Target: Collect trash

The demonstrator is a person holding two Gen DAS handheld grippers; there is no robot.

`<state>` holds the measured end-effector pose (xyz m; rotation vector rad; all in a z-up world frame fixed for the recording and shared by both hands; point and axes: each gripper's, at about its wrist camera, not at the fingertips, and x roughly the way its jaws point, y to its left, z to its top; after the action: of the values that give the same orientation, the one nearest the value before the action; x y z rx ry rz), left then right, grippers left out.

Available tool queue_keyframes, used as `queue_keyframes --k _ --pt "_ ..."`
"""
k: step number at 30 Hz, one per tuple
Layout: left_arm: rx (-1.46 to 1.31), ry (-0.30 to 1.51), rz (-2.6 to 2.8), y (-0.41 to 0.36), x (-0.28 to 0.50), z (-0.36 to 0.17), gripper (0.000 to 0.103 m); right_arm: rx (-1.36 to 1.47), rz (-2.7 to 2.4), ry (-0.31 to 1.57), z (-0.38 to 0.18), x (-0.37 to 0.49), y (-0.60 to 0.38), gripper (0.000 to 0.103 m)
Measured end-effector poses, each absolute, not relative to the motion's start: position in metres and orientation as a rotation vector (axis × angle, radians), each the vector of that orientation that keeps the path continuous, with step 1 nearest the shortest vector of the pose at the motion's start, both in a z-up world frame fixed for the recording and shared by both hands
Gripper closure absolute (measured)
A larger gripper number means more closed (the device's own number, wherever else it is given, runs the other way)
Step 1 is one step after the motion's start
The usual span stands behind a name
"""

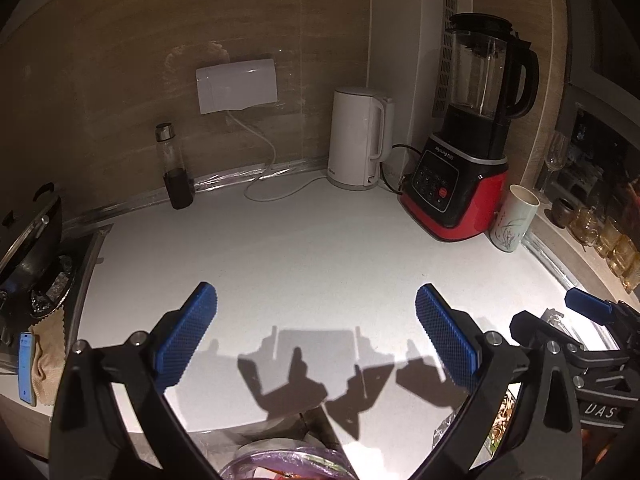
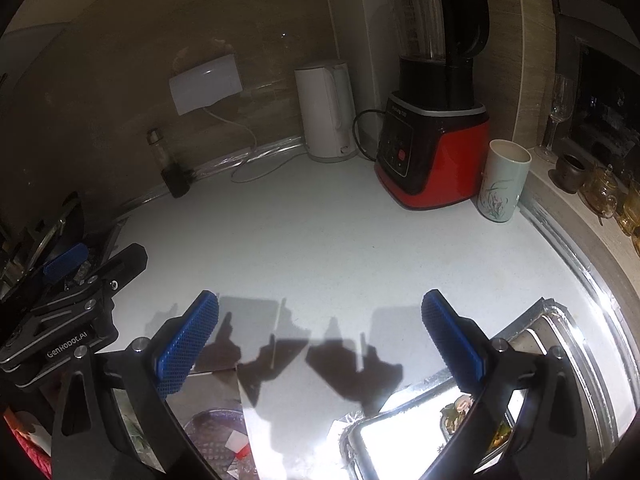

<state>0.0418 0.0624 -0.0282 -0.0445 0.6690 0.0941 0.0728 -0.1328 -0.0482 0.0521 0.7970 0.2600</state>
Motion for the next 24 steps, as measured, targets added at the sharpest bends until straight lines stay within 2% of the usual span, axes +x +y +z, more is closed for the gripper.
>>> queue_keyframes --k 10,24 --pt "-0.102 0.683 0.135 0.056 0.084 -0.036 0.008 0.045 0.274 0.802 -0.06 0.108 -0.143 0.002" --pt "-0.088 0.681 0.129 0.056 0.095 -0.036 0.008 0.048 0.263 0.818 -0.064 0.11 -0.142 0.002"
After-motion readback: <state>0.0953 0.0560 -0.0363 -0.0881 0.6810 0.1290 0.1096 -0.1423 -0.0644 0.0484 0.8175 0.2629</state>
